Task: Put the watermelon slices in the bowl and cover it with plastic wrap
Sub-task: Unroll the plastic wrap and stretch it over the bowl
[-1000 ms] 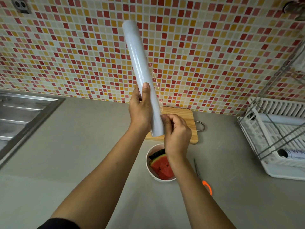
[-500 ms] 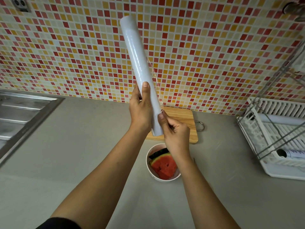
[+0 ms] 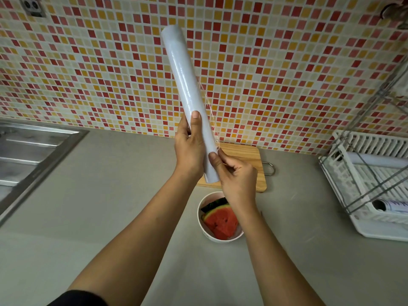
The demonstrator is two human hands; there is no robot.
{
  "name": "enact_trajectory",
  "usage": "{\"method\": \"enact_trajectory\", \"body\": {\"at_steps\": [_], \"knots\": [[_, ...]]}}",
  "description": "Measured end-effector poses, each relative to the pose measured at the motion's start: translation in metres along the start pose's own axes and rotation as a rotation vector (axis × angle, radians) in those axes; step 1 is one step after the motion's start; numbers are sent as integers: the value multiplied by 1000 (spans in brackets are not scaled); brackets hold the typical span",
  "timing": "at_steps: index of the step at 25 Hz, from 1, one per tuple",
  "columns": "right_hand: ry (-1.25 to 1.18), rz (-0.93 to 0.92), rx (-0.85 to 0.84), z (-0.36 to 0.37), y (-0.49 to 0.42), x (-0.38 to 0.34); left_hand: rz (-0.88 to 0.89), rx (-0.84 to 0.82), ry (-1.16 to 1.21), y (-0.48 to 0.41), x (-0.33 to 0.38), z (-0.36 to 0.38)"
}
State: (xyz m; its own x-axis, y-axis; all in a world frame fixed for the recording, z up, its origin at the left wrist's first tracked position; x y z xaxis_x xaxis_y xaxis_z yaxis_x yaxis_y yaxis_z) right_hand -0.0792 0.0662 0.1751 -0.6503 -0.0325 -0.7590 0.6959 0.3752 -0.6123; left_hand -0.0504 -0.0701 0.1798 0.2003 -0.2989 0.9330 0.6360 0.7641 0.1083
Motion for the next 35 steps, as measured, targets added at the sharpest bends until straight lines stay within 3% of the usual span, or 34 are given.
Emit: {"method": "enact_trajectory", "body": {"at_steps": [6,9,13,16,22,25,29,35], "knots": [[124,-111,49,-2,-2,-9,0,54,-9,-1,-2,-5],[118,-36,62,-3,-1,2,-4,40,-2,2,-3,-5],[-139,157,8,-1,-2,13,1,25,2,1,-3,-6],[-184,169,-52,-1,-7,16,52,21,-76,2,0,-5],[19,86,-68,-15,-20,16,106,-31,-148,2,8,4],[-124,128,-91,-14,-19,18,114,-42,-150,1,11,6],[-208,-15,-177,-10,-11,9,94,-53,-86,-2,14,5],[70,-205,-97,-19,-12,-3,71,-34,-53,0,12,5]]}}
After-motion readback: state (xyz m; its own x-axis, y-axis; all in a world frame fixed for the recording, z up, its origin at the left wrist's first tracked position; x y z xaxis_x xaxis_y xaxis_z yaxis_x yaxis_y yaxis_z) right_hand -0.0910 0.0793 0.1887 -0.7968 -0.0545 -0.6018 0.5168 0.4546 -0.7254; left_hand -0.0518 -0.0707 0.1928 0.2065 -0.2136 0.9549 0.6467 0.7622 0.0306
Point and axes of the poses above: each hand's wrist, its own y-axis away from the middle knuckle, its own z-axis out of the palm, x = y × z, the point moved 7 cm from there along -y, towards the middle knuckle, and after that the axes turned 13 degrees about -z, right-handed, at the moved point
